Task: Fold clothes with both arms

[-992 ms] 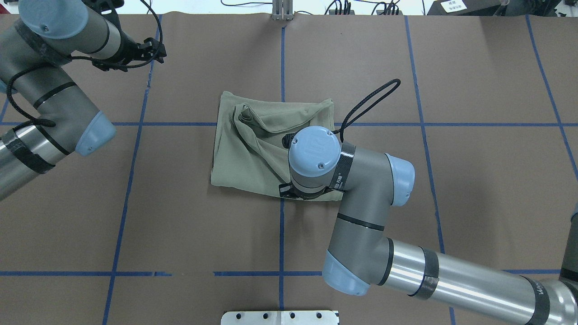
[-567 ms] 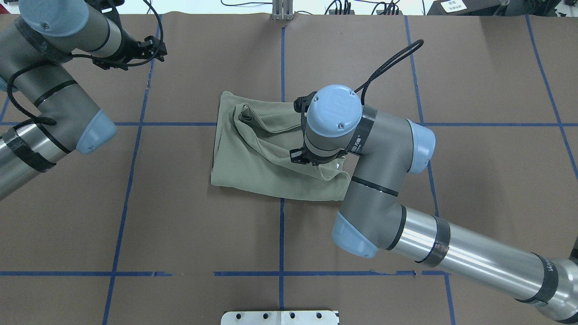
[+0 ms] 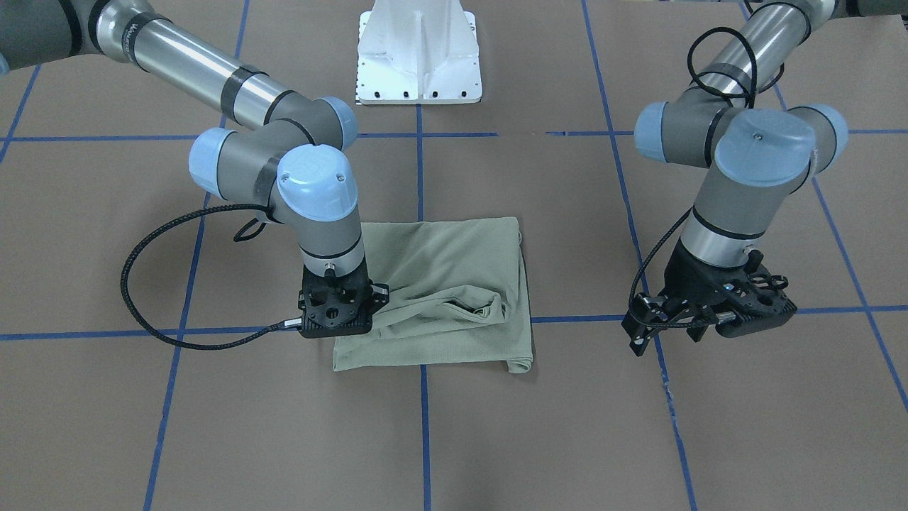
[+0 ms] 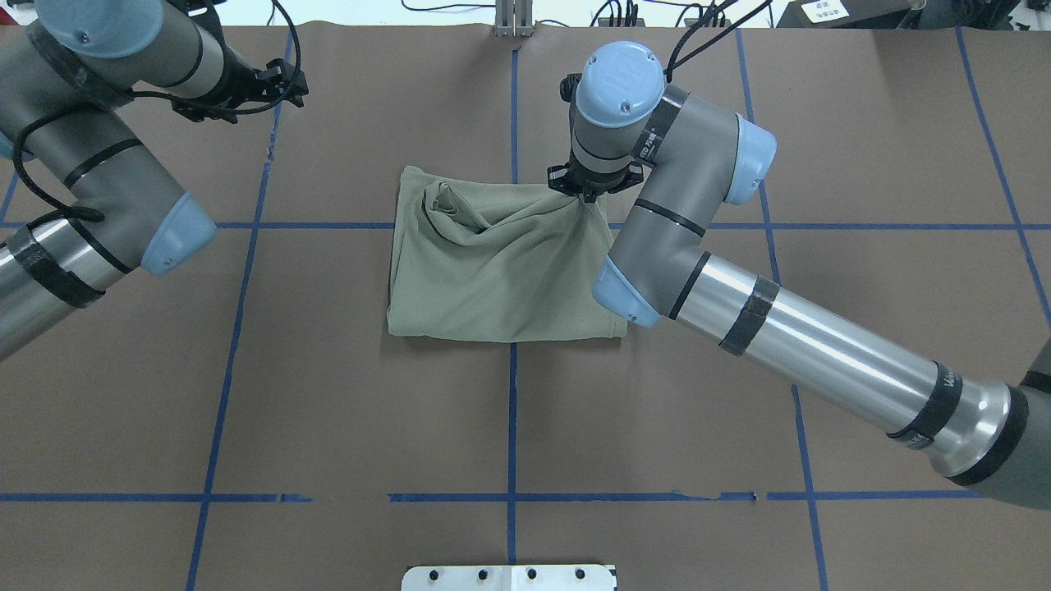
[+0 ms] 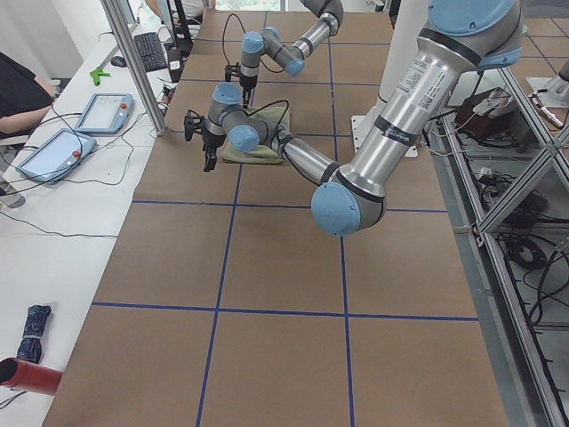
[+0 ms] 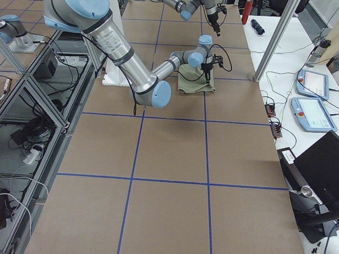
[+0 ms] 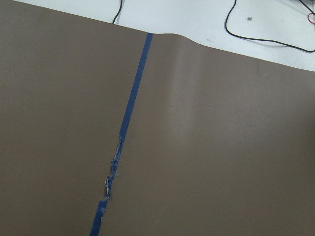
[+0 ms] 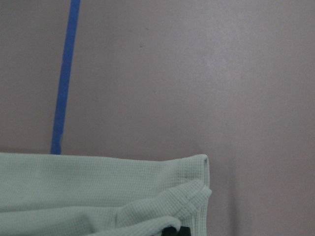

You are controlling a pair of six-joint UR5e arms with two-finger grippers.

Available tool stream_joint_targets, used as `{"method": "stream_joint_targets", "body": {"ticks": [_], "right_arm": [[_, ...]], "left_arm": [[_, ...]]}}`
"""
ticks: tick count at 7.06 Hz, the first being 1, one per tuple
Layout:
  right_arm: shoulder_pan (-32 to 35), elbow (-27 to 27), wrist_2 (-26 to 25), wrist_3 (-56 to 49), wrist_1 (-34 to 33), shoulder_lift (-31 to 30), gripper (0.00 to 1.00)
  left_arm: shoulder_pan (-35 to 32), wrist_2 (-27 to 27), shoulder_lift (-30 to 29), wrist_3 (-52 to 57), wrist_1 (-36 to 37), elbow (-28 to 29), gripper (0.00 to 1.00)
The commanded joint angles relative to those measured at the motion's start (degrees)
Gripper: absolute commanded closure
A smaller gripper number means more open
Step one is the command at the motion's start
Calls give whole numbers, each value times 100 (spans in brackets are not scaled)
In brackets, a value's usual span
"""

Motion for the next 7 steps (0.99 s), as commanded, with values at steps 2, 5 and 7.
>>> {"method": "stream_joint_targets", "body": {"ticks": [2,5,7], "right_arm": [[110,-134,76,20,0,-90,74],[416,-107,653,-41,9,-46,0],[680,-81,998,-85,-8,-28,0]], "left_arm": [[0,0,-10,-9,-2,-1,1],[78,-18,-456,-691,-133,78,1],[725,-97,-563,-1691,-719,217,1]]}}
